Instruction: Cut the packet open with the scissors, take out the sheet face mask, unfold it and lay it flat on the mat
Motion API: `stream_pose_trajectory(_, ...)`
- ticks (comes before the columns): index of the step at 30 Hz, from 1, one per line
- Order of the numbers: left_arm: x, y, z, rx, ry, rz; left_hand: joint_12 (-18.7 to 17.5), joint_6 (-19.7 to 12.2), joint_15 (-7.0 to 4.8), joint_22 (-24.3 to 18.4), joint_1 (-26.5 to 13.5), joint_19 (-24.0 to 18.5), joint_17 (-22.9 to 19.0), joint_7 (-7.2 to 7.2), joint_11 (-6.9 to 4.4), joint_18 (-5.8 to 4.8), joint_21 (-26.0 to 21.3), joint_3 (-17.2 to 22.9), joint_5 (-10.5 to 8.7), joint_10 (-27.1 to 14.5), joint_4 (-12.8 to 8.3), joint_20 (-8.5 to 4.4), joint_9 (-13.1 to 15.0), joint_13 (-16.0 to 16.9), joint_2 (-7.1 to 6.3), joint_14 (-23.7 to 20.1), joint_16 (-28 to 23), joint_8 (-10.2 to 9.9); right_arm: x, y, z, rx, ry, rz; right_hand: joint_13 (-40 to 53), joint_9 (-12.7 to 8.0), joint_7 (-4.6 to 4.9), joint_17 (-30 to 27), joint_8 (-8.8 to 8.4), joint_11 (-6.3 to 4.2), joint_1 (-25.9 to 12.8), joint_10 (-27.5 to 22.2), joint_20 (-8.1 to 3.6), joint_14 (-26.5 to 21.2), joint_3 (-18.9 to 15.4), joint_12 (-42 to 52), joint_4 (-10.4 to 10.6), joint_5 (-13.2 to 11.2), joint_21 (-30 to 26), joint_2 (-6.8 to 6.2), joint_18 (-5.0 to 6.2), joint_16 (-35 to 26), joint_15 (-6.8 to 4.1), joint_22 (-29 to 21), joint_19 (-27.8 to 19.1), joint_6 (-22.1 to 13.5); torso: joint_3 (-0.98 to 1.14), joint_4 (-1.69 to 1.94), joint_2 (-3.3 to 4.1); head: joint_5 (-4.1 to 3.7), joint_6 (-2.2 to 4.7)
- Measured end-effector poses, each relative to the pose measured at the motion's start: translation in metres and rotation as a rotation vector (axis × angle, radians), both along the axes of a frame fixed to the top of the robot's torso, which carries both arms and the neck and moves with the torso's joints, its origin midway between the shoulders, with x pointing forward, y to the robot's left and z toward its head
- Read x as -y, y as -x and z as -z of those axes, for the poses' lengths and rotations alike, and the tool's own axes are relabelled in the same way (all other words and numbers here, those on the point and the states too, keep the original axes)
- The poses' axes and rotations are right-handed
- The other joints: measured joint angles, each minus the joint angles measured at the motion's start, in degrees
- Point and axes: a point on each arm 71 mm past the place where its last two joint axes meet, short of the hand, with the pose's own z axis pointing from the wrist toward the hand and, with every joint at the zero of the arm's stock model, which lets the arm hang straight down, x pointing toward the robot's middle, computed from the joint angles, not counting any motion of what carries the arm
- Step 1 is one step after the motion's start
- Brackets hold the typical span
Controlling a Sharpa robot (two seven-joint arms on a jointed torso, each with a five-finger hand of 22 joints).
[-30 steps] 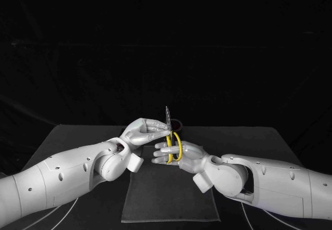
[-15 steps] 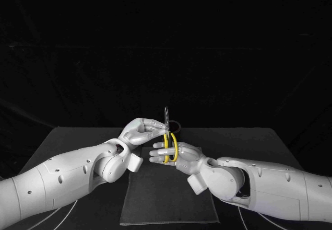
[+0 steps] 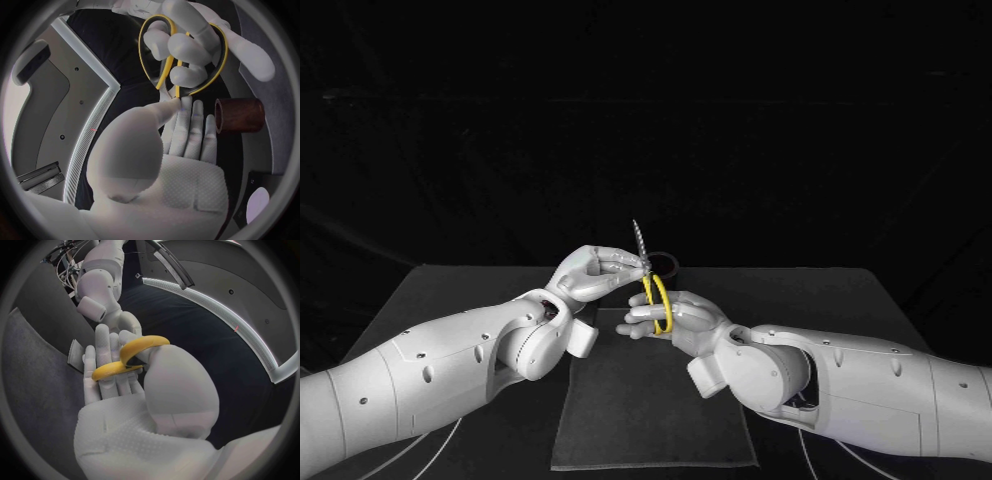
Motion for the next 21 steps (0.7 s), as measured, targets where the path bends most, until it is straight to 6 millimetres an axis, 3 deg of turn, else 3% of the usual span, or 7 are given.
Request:
stream_pose_trajectory(3,-0.001,0.0,0.0,-0.003,0.002,-0.002,-0.62,0.18,0.9,-0.77,-0.55,-3.52,0.0,-0.18,0.24,-0.01,-1.21,0.02,0.0,0.24,0.01,0.55,0.83,-0.27,-0.55,-0.92,-0.44,-1.1,0.003,-0.003,0.0,0.009,0.022,0.013,0.76,-0.83,-0.36,0.97,-1.32,-0.32,0.04,1.35,-0.64,1.23,-0.12,0.15,-0.11,-0.83,0.96,0.11,-0.01,0.23,-1.03,0.47,0.91,2.61,0.0,-0.01,0.01,0.03,0.0)
stream_pose_trajectory(4,-0.002,0.0,0.0,-0.005,0.003,-0.003,-1.11,-0.57,1.36,-1.25,-1.11,-5.83,-0.1,0.57,0.27,-0.02,-2.02,1.62,0.0,0.21,-1.09,0.93,6.22,-0.3,-0.64,-1.86,-1.05,-1.8,0.003,-0.004,-0.001,0.012,0.028,0.016,0.88,-1.0,-0.42,1.21,-1.35,-0.5,-0.01,1.55,-0.65,1.36,-0.21,0.15,0.0,-0.83,1.13,0.17,-0.01,0.24,-1.08,0.56,0.91,3.12,0.0,-0.01,0.01,0.09,0.02)
stream_pose_trajectory(6,-0.005,-0.001,0.0,-0.01,0.006,-0.006,-1.75,-3.25,2.32,-1.98,-1.86,-9.25,-0.69,1.89,1.74,-0.02,-3.28,3.65,0.01,-1.87,-2.39,1.86,9.38,-0.27,-1.39,-3.89,-2.28,-3.17,0.008,-0.008,-0.001,0.017,0.043,0.03,1.17,-1.17,-0.54,1.54,-1.86,-0.37,-0.48,1.71,-0.65,1.55,-0.36,0.15,0.46,-0.83,1.14,0.63,-0.01,0.25,-1.51,0.68,0.91,3.66,0.03,-0.01,0.01,0.15,0.09)
stream_pose_trajectory(10,-0.016,-0.003,0.001,-0.024,0.012,-0.023,-2.26,-9.76,3.95,-2.53,-3.66,-11.0,-1.3,2.94,4.13,-0.03,-3.77,5.01,0.24,-10.94,-3.22,3.44,8.53,-0.74,-3.2,-5.63,-3.2,-6.81,0.027,-0.017,0.002,0.017,0.08,0.083,1.49,-1.3,-0.68,2.04,-2.36,-0.37,-1.37,1.72,-0.65,1.56,-0.62,0.15,0.93,-0.83,1.49,1.53,-0.02,0.23,-1.52,0.87,0.91,4.53,0.04,-0.02,0.03,0.25,0.13)
stream_pose_trajectory(12,-0.022,-0.005,0.002,-0.029,0.014,-0.035,-2.26,-12.3,4.17,-2.66,-4.59,-11.08,-1.52,3.26,4.44,-0.03,-4.05,5.31,0.24,-15.14,-3.53,3.52,7.9,-0.75,-4.13,-6.48,-3.22,-8.15,0.033,-0.019,0.003,0.016,0.089,0.096,1.51,-1.3,-0.69,2.16,-2.41,-0.37,-1.6,1.73,-0.65,1.58,-0.61,0.07,0.94,-0.83,1.49,1.76,-0.02,0.22,-1.53,0.89,0.91,4.54,0.05,-0.04,0.03,0.32,0.14)
stream_pose_trajectory(18,-0.046,-0.012,0.005,-0.045,0.011,-0.09,-2.26,-13.45,4.42,-2.7,-4.97,-11.04,-1.7,3.41,4.63,-0.05,-4.15,5.39,0.24,-18.11,-3.61,3.53,7.68,-0.72,-4.51,-6.96,-3.5,-8.57,0.045,-0.021,0.004,0.014,0.108,0.111,1.61,-1.37,-0.79,2.26,-2.67,-0.39,-1.75,1.75,-0.65,1.64,-0.55,-0.25,1.0,-0.83,1.8,1.91,-0.04,0.21,-1.59,0.94,0.91,4.64,0.06,-0.04,0.03,0.43,0.12)
stream_pose_trajectory(21,-0.058,-0.016,0.006,-0.051,0.005,-0.118,-2.26,-13.68,4.34,-2.11,-5.7,-6.79,-1.76,3.63,5.05,-0.07,-2.87,5.2,0.24,-18.53,-3.8,3.67,7.68,-0.59,-4.79,-7.04,-3.5,-8.57,0.05,-0.022,0.005,0.014,0.116,0.113,1.67,-1.37,-0.74,2.35,-2.9,-0.44,-1.82,1.81,-0.65,1.47,-0.54,-0.26,1.02,-0.83,1.8,1.98,-0.05,0.21,-1.77,1.03,0.9,5.0,0.07,-0.03,0.02,0.51,0.11)
